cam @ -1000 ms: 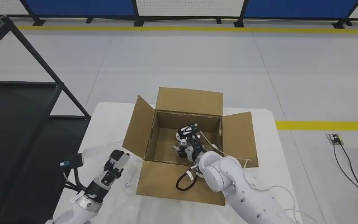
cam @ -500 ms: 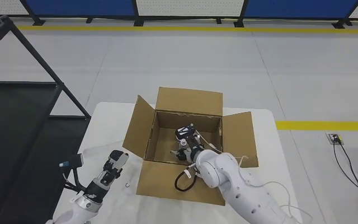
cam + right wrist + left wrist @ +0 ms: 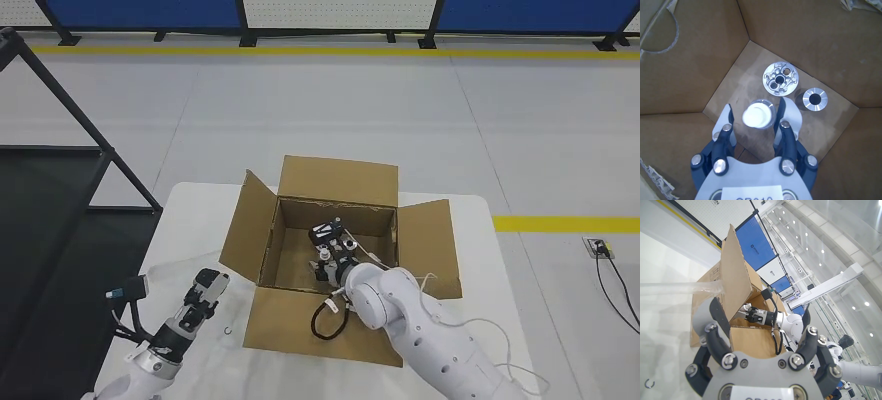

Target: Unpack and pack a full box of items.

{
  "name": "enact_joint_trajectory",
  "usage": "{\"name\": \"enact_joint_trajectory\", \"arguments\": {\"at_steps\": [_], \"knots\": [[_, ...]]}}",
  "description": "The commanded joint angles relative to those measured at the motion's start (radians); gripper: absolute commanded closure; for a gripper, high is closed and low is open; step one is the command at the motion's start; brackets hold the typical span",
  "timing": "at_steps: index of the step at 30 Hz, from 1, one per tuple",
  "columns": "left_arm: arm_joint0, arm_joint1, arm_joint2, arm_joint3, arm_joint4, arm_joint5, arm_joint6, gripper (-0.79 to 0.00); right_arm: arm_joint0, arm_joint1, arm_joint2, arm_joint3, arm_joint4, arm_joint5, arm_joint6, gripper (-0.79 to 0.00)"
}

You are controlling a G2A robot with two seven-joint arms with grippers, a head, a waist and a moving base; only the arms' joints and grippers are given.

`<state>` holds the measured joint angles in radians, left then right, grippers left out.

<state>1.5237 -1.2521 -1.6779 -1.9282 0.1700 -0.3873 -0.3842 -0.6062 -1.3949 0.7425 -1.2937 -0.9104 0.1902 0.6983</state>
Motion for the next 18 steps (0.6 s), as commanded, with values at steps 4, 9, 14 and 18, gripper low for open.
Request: {"name": "enact_joint_trajectory", "arguments": {"at_steps": [4, 9, 14, 18], "knots": [[-0.004, 0.003, 0.003, -0.003, 0.001, 0.004, -0.003, -0.785, -0.036, 0.009, 0.052, -0.075, -0.007, -0.013, -0.032, 0.0], [-0.012, 0.005, 0.011, 0.0, 0.001, 0.007, -0.004, -0.785, -0.124, 0.037, 0.154, -0.237, -0.006, -0.057, -0.046, 0.0], [-0.022, 0.007, 0.023, 0.005, 0.001, 0.007, -0.005, -0.785, -0.241, 0.061, 0.279, -0.424, 0.011, -0.07, -0.135, 0.0], [-0.034, 0.009, 0.039, 0.017, 0.001, 0.009, -0.014, -0.785, -0.321, 0.075, 0.389, -0.55, 0.031, -0.07, -0.189, 0.0]]}}
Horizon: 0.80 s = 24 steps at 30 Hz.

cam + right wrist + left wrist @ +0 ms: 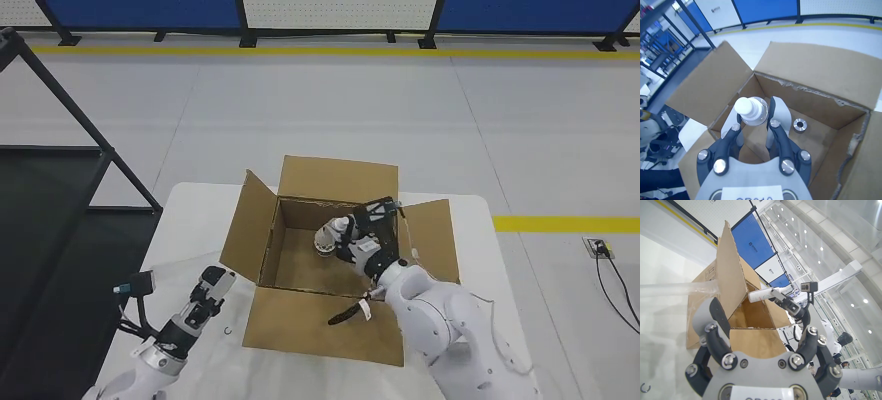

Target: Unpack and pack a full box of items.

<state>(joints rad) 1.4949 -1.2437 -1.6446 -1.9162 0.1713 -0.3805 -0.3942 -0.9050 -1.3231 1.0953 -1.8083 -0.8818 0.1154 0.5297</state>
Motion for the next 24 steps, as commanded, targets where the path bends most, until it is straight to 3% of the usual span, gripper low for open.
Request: {"name": "enact_joint_trajectory", "arguments": {"at_steps": [1, 7, 13, 19, 24], "knots": [[-0.011, 0.001, 0.011, 0.009, 0.002, 0.004, -0.009, -0.785, -0.04, 0.007, 0.063, -0.062, 0.003, 0.009, -0.036, 0.0], [-0.023, 0.003, 0.025, -0.012, 0.026, 0.001, 0.006, -0.785, -0.142, 0.017, 0.235, -0.188, 0.045, 0.058, -0.17, 0.0], [-0.002, 0.007, 0.003, -0.032, 0.023, -0.003, 0.022, -0.785, -0.221, 0.025, 0.402, -0.221, 0.098, 0.108, -0.24, 0.0], [0.005, 0.01, -0.011, -0.035, 0.014, -0.004, 0.025, -0.785, -0.236, 0.033, 0.54, -0.132, 0.14, 0.139, -0.232, 0.0], [0.012, 0.014, -0.027, -0.045, 0.014, -0.003, 0.023, -0.785, -0.197, 0.044, 0.597, 0.03, 0.101, 0.166, -0.177, 0.0]]}}
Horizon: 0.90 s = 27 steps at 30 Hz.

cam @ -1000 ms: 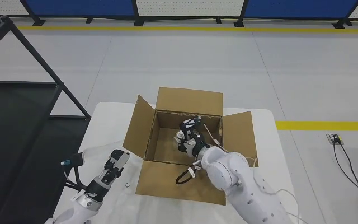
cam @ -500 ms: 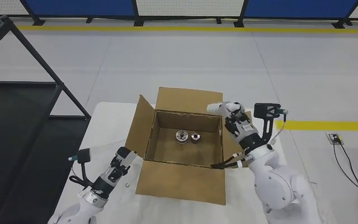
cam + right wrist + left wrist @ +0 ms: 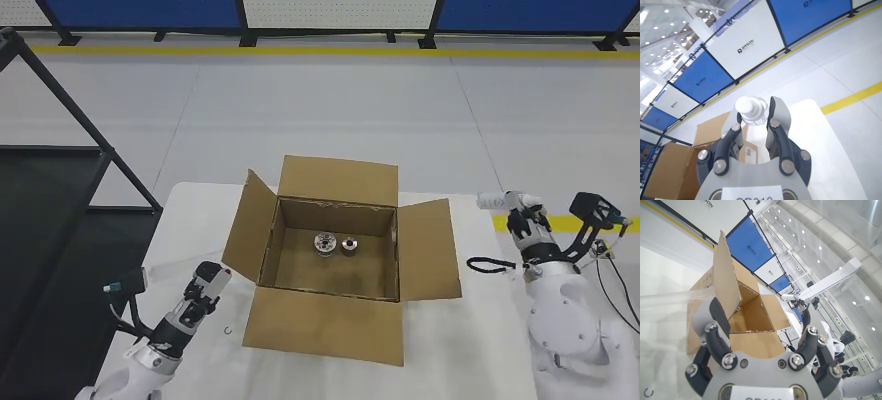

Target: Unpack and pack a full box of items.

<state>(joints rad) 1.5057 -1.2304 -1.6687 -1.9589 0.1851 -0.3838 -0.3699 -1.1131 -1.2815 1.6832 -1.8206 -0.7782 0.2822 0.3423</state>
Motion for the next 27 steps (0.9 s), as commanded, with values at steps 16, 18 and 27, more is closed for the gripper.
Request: {"name": "enact_joint_trajectory", "arguments": {"at_steps": [16, 18, 27], "knots": [[-0.014, 0.008, 0.014, -0.012, 0.015, 0.03, -0.018, -0.785, 0.11, 0.019, 0.005, 0.377, -0.124, 0.011, 0.112, 0.0], [-0.021, 0.009, 0.021, -0.011, 0.018, 0.033, -0.021, -0.785, 0.11, 0.019, 0.005, 0.377, -0.124, 0.011, 0.112, 0.0], [-0.028, 0.012, 0.036, -0.014, 0.025, 0.037, -0.02, -0.785, 0.086, 0.025, -0.024, 0.351, -0.191, -0.045, 0.128, 0.0]]}}
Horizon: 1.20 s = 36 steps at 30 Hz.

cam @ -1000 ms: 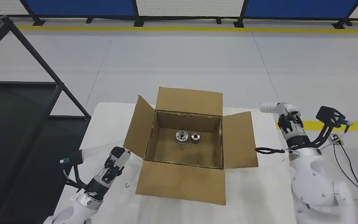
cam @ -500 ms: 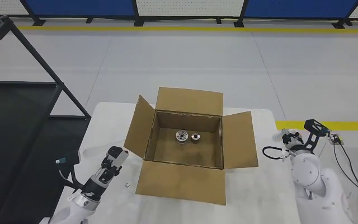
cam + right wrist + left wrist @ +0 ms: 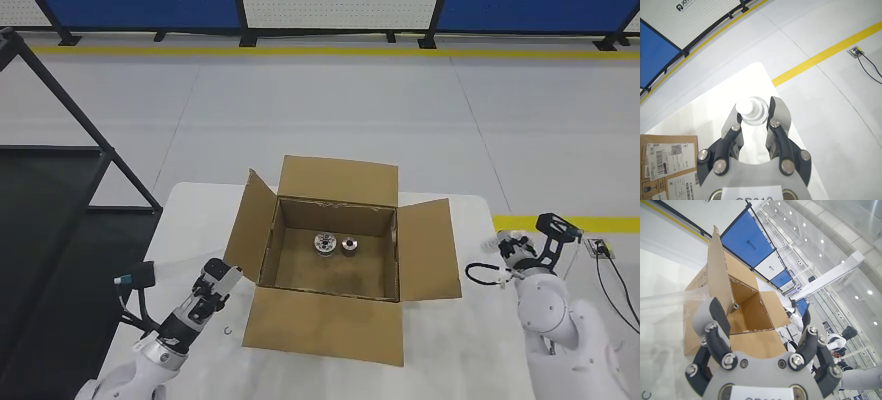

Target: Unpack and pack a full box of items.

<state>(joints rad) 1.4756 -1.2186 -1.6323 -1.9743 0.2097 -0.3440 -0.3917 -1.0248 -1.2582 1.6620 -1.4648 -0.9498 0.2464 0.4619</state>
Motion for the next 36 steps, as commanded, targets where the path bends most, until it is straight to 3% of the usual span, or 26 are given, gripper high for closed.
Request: {"name": "enact_joint_trajectory", "arguments": {"at_steps": [1, 10, 26, 27, 29, 32, 33, 36], "knots": [[0.004, 0.001, -0.002, 0.004, -0.001, -0.003, 0.004, -0.785, -0.008, 0.004, -0.011, -0.01, -0.035, -0.031, 0.018, 0.0], [0.004, 0.004, 0.001, -0.001, 0.0, -0.001, 0.008, -0.785, -0.033, 0.014, -0.038, -0.015, -0.167, -0.045, 0.057, 0.0], [0.002, 0.01, 0.01, -0.001, 0.005, 0.002, 0.009, -0.785, -0.016, 0.018, -0.084, 0.024, -0.227, -0.08, 0.087, 0.0], [0.004, 0.011, 0.009, -0.002, 0.005, 0.001, 0.009, -0.785, -0.013, 0.018, -0.086, 0.027, -0.228, -0.08, 0.091, -0.157], [0.008, 0.011, 0.008, -0.005, 0.004, 0.0, 0.012, -0.785, -0.01, 0.018, -0.088, 0.03, -0.225, -0.083, 0.095, -0.332], [0.015, 0.012, 0.006, -0.009, 0.005, -0.003, 0.018, -0.785, -0.008, 0.019, -0.085, 0.031, -0.219, -0.092, 0.102, -0.385], [0.017, 0.013, 0.006, -0.009, 0.004, -0.004, 0.02, -0.785, -0.007, 0.019, -0.085, 0.029, -0.217, -0.091, 0.103, -0.514], [0.021, 0.014, 0.002, -0.007, 0.002, -0.009, 0.023, -0.785, -0.01, 0.02, -0.083, 0.024, -0.213, -0.097, 0.11, -0.68]]}}
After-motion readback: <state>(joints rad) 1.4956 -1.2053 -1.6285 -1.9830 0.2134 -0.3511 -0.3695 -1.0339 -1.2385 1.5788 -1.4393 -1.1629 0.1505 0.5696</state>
